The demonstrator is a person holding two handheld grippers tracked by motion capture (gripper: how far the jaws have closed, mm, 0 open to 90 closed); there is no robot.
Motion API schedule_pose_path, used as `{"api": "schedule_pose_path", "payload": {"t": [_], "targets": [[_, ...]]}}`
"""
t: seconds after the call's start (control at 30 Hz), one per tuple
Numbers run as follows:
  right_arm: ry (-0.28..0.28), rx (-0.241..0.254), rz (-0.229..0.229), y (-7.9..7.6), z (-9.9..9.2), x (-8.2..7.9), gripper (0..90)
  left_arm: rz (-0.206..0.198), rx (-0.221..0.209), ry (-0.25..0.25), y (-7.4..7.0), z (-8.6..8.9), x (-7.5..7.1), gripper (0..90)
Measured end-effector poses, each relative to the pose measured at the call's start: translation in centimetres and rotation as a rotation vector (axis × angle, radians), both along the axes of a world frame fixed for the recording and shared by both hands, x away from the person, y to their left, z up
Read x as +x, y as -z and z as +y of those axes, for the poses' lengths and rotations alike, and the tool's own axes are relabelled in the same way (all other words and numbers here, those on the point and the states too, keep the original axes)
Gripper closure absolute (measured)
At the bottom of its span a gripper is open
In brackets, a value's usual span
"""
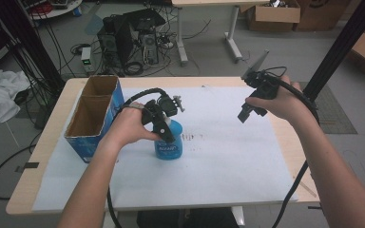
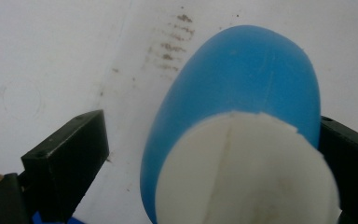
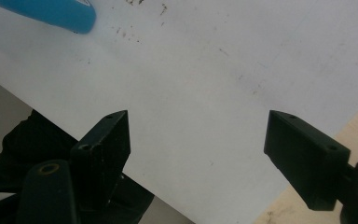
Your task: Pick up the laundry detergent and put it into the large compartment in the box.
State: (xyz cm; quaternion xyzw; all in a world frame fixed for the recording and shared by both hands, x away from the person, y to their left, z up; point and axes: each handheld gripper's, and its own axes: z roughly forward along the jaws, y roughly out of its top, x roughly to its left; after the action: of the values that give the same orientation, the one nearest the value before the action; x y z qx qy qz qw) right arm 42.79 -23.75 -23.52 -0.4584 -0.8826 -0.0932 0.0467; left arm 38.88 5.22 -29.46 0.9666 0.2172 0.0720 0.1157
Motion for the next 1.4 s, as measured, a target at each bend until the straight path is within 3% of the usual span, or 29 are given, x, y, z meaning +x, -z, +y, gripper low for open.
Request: {"api": "schedule_pose_path", "payload": {"t": [1.4], "targets": [[0.001, 0.004, 0.007, 0.4, -0.1, 0.31, 23.4, 0.04, 0.001, 0.039, 0.13, 0.05, 0.39, 20.4]]}}
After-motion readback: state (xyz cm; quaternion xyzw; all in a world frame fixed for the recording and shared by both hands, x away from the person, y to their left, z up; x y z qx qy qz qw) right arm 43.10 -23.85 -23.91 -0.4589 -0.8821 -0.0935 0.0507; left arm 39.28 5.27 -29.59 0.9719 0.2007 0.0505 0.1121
